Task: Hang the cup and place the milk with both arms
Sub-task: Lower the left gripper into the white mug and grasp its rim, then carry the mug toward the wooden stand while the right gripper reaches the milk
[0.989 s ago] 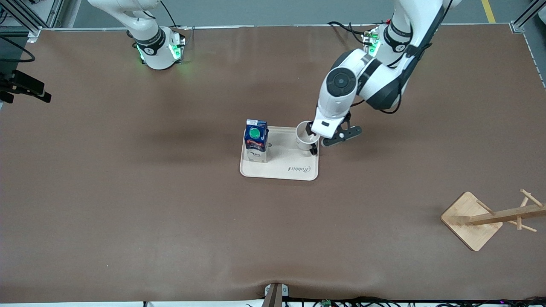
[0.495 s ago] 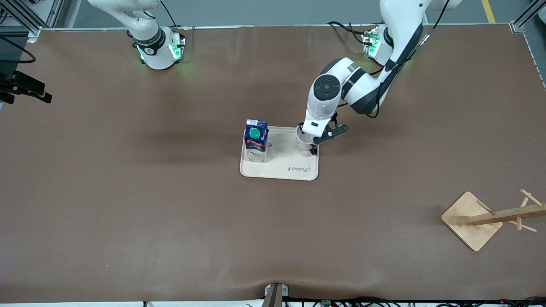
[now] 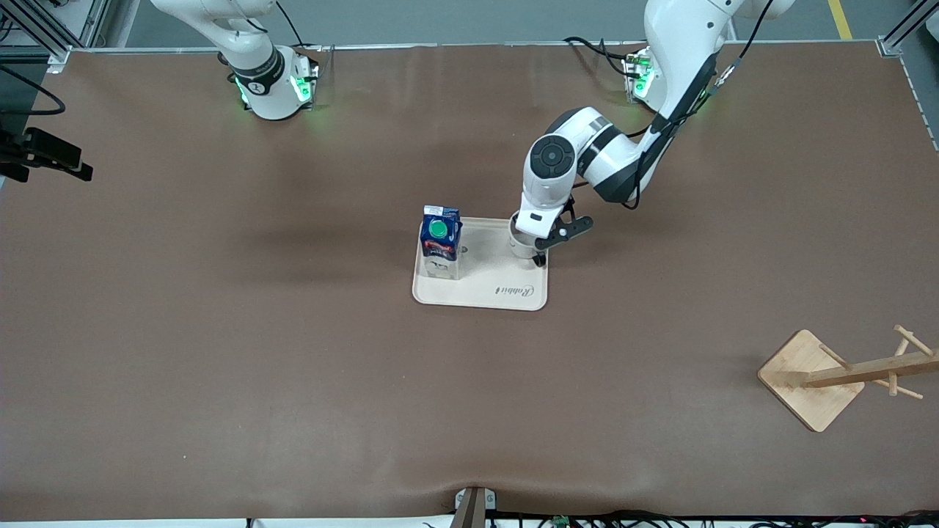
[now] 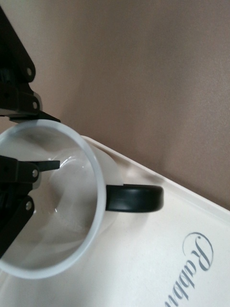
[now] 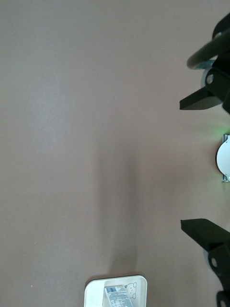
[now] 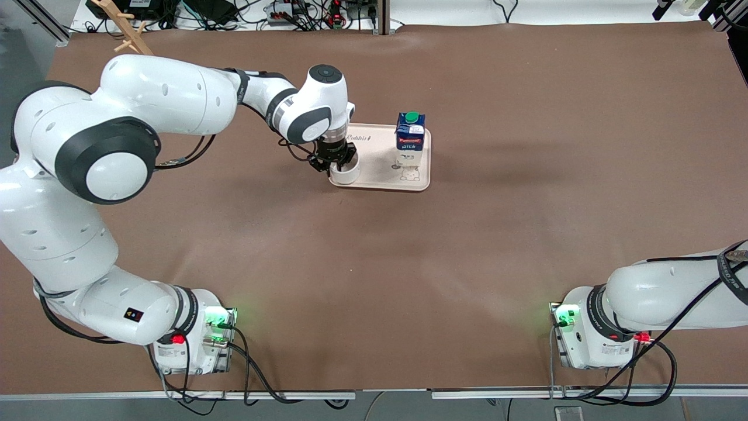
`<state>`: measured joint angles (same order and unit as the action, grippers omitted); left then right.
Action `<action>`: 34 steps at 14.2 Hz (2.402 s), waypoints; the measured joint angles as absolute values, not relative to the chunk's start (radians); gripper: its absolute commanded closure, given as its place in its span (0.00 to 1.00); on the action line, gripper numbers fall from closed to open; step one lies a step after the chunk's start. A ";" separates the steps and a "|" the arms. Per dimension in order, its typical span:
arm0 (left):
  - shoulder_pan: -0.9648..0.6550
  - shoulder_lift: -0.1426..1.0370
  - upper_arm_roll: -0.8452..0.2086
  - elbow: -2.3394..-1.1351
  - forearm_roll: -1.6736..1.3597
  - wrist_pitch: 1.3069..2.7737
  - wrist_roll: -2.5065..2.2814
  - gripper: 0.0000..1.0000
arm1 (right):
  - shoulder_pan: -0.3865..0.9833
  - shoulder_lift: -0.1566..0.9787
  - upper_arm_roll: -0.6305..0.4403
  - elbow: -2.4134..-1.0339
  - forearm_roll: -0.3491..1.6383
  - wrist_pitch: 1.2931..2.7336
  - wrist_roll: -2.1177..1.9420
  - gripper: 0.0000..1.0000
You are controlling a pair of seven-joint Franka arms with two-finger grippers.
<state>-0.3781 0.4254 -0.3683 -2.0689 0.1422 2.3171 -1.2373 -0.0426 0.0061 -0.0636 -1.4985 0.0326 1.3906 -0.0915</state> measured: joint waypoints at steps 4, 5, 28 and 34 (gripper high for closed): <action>-0.378 0.428 -0.368 -2.042 0.145 2.319 -1.237 1.00 | -0.035 0.050 -0.053 -1.503 0.033 1.405 -0.095 0.00; -0.378 0.428 -0.367 -2.036 0.146 2.319 -1.236 1.00 | -0.031 0.071 -0.051 -1.504 0.033 1.407 -0.095 0.00; 0.239 0.186 -0.355 -1.716 0.155 1.883 -0.203 1.00 | 0.521 0.363 -0.036 -1.505 0.320 1.708 0.518 0.00; 0.405 0.186 -0.354 -1.677 0.151 1.848 0.115 1.00 | 0.633 0.431 -0.036 -1.572 0.347 1.944 0.627 0.00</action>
<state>0.4048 0.1864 -0.3541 -1.6772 0.1509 1.8480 0.1147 0.6332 0.4312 -0.0357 -1.5717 0.3470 1.9439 0.6265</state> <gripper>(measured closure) 0.934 0.000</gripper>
